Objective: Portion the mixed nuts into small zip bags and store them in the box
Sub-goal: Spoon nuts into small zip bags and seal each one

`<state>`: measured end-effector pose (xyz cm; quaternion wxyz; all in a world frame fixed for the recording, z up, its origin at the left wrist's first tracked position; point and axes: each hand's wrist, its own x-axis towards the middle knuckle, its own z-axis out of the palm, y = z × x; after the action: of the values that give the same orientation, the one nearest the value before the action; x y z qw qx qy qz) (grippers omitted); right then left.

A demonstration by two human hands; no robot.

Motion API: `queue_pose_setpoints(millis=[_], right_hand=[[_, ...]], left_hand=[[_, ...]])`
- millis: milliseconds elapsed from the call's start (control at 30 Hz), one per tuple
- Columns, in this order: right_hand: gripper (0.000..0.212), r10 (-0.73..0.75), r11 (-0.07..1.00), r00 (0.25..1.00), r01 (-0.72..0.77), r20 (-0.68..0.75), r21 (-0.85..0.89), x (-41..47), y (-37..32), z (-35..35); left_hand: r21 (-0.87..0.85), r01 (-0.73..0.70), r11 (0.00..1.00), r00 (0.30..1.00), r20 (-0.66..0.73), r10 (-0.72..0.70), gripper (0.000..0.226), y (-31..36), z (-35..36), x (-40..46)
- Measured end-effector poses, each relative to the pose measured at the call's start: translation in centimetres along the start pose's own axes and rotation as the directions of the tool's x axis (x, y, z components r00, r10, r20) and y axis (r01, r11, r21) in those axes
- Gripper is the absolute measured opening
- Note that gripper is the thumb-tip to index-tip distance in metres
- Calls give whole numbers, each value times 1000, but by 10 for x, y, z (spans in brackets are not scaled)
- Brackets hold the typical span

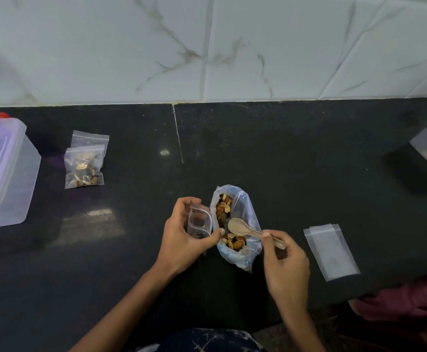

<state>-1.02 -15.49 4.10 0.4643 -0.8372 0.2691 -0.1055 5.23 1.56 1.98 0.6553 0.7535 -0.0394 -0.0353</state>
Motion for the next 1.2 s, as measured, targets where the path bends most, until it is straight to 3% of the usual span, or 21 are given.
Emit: queue_pose_setpoints(millis=[100,200,267,333,400,467,567,733,800,900,1067,1200], right_hand=[[19,52,977,997,-38,62,-208,2,6,-1],[43,74,929,996,-52,44,-367,2,5,-6],[53,-22,900,999,2,-41,-436,0,-1,-11],[48,-180,892,983,149,-35,-426,-2,-11,-13],[43,-274,890,944,321,185,-324,-3,-26,-7],[51,-295,889,853,410,430,-203,-6,-41,10],[63,-320,871,759,471,567,-139,-8,-56,41],[47,-256,967,811,209,525,148,-8,-66,70],[33,-232,956,830,98,508,277,-8,-69,75],[22,-189,935,799,-32,570,354,-7,-78,74],[20,-158,924,749,-119,644,364,-11,-83,76],[19,-130,904,771,-166,623,393,-17,-84,84]], left_hand=[[12,0,1000,1000,6,0,61,1,0,-1],[9,-1,1000,1000,1,1,60,1,-1,0],[11,-2,1000,1000,-6,2,60,2,-1,-1],[17,-5,1000,1000,-11,5,59,4,0,0],[2,-5,1000,1000,-21,5,57,4,1,-1],[-19,1,1000,999,-46,-2,54,5,0,-1],[-24,23,999,992,-124,-26,49,7,-5,-3],[-70,109,992,970,-209,-121,62,20,-26,-8],[-123,137,983,969,-189,-158,66,23,-38,-12],[-219,153,964,967,-167,-191,57,22,-56,-17],[-23,60,998,988,-138,-62,17,22,-68,-30],[109,-27,994,960,-273,56,20,27,-57,-37]])
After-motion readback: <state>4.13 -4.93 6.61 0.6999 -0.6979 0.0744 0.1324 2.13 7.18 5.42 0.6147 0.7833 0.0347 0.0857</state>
